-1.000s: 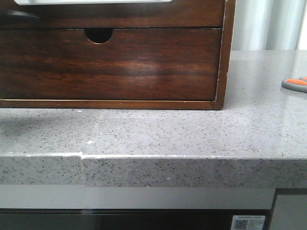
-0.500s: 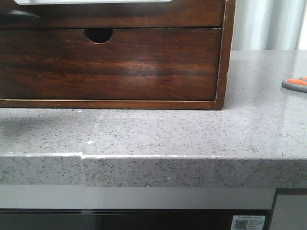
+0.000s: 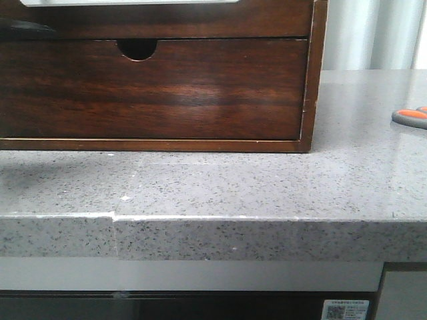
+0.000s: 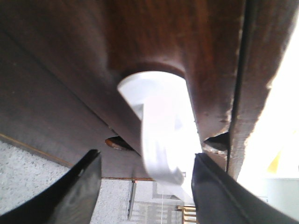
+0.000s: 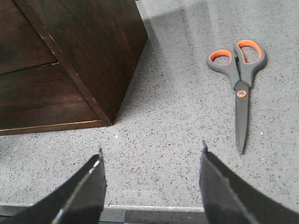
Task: Put scissors in drawer with both arms
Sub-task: 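Grasp the white drawer handle with the left gripper, then pull the drawer open toward the robot with the left gripper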
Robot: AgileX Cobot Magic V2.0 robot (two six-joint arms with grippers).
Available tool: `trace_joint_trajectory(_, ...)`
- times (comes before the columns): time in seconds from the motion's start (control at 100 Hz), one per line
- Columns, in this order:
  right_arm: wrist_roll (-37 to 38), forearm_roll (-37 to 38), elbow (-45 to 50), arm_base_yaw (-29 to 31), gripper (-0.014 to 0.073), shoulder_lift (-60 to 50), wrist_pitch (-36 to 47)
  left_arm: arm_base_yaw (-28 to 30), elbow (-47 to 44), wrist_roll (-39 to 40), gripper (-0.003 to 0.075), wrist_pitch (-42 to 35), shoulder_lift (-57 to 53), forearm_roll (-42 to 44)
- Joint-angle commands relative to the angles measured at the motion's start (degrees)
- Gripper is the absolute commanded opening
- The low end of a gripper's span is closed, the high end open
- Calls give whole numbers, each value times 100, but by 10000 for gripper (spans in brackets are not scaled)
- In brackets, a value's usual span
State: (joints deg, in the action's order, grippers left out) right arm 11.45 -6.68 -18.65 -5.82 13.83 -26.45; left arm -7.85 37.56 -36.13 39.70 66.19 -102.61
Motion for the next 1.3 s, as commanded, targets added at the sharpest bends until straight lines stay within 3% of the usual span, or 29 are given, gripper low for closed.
trace_joint_trajectory(0.0, -4, 40, -185, 42, 390, 107, 402, -19, 264, -20, 401, 203, -79, -410)
trace_joint_trajectory(0.16, -4, 40, -185, 42, 390, 107, 402, -19, 430, -9, 397, 203, -69, -410)
trace_joint_trajectory(0.28, -4, 40, -185, 42, 390, 107, 402, -19, 443, -9, 344, 313, 44, -398)
trace_joint_trajectory(0.4, -4, 40, -185, 42, 390, 107, 402, -19, 443, -9, 221, 566, 210, -408)
trace_joint_trajectory(0.57, -4, 40, -185, 42, 390, 107, 402, -19, 443, -9, -21, 654, 295, -397)
trace_joint_trajectory(0.93, -4, 40, -185, 42, 390, 107, 402, -277, 158, -21, -19, 649, 103, -397)
trace_joint_trajectory(1.29, -4, 40, -185, 42, 390, 107, 402, -879, -680, 35, -19, 86, -1065, -408)
